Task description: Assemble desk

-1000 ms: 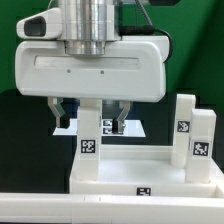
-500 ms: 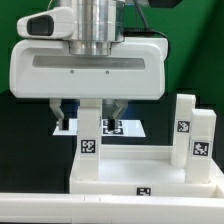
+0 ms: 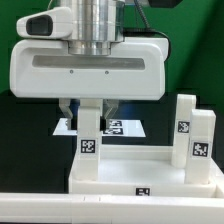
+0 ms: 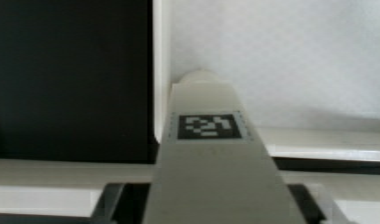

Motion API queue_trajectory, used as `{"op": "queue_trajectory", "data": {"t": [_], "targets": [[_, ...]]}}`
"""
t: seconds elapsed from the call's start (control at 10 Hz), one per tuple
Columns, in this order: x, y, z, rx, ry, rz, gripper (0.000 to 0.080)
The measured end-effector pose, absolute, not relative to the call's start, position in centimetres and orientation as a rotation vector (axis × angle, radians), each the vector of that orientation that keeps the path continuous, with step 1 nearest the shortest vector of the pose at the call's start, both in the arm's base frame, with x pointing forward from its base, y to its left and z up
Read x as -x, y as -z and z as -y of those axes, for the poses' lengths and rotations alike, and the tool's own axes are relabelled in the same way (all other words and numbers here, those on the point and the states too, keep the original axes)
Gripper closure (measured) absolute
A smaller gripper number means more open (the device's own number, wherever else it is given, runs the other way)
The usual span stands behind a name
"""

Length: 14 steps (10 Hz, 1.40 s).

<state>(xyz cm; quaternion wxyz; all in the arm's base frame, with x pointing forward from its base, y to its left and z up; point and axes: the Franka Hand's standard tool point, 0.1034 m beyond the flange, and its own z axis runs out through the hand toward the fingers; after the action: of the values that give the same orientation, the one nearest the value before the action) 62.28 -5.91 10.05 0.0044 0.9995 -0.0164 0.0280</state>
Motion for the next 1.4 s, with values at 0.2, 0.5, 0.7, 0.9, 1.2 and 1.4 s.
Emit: {"op": "queue_trajectory", "data": {"t": [0.2,0.5,0.7,0.9,1.2,1.4], "targets": [[-62.3,-10.1,6.2,-3.115,-0.092,0.416,0.0511],[-62.1,-10.2,7.4,-3.047,-0.091,0.745,0.0508],[-61.9,-10.1,7.6,-3.008,-0.089,0.875,0.05],[-61.8,-10.1,7.7,-3.011,-0.087,0.868,0.0373],[-61.4,-11.7,7.3,-3.02,-0.103,0.913,0.0167],[-61.0,-14.3,6.0,-3.033,-0.092,0.971,0.0155]]}}
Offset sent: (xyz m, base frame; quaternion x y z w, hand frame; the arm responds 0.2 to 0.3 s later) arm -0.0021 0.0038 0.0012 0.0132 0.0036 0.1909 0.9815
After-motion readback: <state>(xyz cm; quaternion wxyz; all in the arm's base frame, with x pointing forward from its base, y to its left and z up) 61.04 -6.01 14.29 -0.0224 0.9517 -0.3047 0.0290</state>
